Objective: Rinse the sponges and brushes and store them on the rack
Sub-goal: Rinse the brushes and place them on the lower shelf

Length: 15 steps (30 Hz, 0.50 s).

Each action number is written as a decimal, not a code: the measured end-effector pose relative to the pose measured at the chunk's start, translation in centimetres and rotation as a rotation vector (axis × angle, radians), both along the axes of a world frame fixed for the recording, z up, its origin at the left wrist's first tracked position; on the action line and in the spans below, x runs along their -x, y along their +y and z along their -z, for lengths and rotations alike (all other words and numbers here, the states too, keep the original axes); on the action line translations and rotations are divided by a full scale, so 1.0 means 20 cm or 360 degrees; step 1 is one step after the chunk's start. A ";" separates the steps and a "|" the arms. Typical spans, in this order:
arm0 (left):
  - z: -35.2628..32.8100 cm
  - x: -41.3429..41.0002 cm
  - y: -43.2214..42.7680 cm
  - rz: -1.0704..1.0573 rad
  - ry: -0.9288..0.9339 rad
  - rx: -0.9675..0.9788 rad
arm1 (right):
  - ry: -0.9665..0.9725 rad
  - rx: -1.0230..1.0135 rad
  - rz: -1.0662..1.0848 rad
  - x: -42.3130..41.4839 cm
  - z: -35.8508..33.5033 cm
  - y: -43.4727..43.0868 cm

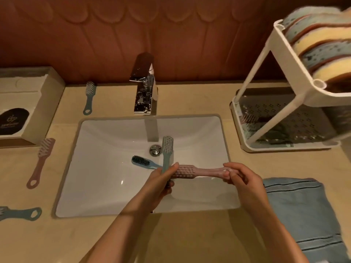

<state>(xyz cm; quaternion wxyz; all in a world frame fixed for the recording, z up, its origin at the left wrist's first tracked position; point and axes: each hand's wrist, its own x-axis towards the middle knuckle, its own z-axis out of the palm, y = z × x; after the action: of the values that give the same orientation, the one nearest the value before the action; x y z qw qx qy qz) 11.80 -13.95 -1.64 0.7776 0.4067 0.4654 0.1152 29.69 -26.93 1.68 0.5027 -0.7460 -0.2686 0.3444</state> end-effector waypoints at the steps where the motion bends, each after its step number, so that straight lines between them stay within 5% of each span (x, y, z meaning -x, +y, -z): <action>1: -0.01 -0.03 -0.03 0.0015 -0.0022 -0.0011 | 0.0025 0.0023 -0.0001 -0.03 -0.01 -0.02; 5: -0.04 -0.17 -0.12 -0.0049 -0.0009 -0.0103 | 0.0125 0.0109 -0.0007 -0.14 -0.04 -0.11; 10: -0.06 -0.33 -0.21 -0.0147 0.0073 -0.0199 | -0.0817 0.0399 -0.0275 -0.26 0.03 -0.17; 15: -0.09 -0.48 -0.29 -0.0196 0.0096 -0.0252 | -0.1081 0.0313 -0.0618 -0.27 -0.02 -0.14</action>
<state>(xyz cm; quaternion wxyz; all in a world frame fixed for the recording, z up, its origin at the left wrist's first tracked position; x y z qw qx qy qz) 21.36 -19.79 0.13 0.7201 0.4410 0.5020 0.1869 35.05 -29.70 2.04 0.2371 -0.7973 -0.5213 0.1909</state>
